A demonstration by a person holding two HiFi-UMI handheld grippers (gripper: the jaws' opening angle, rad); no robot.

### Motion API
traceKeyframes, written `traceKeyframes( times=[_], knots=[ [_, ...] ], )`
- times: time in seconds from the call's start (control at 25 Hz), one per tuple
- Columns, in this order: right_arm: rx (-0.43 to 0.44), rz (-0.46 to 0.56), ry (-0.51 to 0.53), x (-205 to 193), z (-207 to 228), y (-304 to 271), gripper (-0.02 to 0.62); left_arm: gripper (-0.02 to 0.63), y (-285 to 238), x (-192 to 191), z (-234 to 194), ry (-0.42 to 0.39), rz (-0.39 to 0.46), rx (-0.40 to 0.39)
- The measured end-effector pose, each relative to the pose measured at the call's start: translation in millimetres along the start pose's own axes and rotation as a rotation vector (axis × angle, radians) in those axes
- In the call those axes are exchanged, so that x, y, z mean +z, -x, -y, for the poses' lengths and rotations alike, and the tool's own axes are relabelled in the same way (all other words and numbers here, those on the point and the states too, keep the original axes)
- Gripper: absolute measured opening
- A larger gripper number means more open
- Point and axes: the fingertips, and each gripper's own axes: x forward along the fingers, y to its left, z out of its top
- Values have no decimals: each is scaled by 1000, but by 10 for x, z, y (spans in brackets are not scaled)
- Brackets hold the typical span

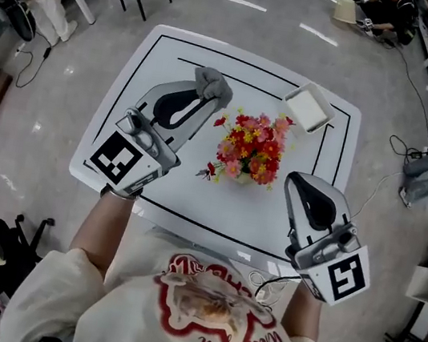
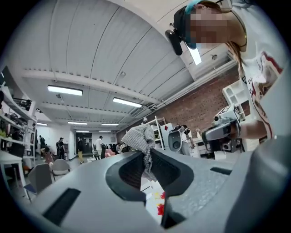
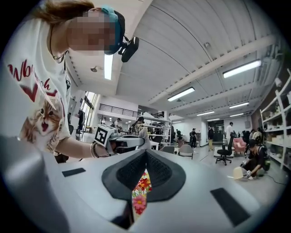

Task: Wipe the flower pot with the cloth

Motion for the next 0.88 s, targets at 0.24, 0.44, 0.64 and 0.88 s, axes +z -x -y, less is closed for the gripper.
traceKeyframes(
  times=[0.24, 0.44, 0.64, 0.88],
  knots=[
    [-86, -2, -29, -34, 167, -163, -2, 40, -347, -379, -355, -74, -50, -129],
    [-177, -8, -42, -62, 241, -351, -2, 40, -670, -833, -412, -116, -101, -279],
    [-296, -62, -51, -207, 364, -405, -2, 40, -921, -1265, -211, -90, -120, -445],
    [-365, -74, -56, -300, 451, -432, -2, 40, -1143, -1661, 46, -36, -133, -587]
  ],
)
